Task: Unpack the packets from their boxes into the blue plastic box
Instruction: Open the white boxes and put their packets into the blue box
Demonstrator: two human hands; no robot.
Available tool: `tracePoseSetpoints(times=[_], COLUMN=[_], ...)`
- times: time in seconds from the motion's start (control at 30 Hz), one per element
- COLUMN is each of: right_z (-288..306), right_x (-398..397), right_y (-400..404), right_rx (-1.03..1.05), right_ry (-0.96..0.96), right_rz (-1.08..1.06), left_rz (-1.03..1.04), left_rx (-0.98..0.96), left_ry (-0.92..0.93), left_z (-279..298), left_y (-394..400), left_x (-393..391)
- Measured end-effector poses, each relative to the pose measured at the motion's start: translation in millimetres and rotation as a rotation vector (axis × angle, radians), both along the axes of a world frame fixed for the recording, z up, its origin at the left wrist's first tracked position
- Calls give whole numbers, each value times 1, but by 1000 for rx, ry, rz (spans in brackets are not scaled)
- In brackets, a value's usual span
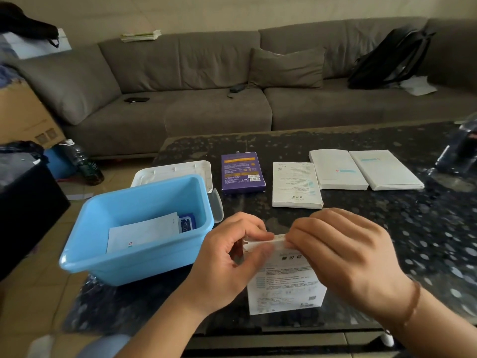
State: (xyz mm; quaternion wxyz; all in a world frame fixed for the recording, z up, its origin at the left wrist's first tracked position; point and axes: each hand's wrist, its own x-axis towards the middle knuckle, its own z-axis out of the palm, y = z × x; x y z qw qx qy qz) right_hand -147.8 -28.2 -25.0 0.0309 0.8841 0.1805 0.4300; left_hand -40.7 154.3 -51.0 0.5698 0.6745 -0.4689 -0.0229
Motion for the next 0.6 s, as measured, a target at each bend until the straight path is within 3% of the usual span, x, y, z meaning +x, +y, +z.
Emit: tracePoseSetpoints(times=[0.2, 0.4, 0.6], right_z=[-2, 5, 15], right_x=[4, 3, -2], right_y=[5, 0, -3], right_rx=[13, 315, 275], right_ry=[56, 204, 260], right_rz=[-24, 24, 17], left_rz=[-27, 7, 28], left_rx=[2, 14, 58], left_ry=[-65, -60, -126], left_z=[-5, -3, 0], left_y=[2, 1, -2], left_x=[0, -2, -3])
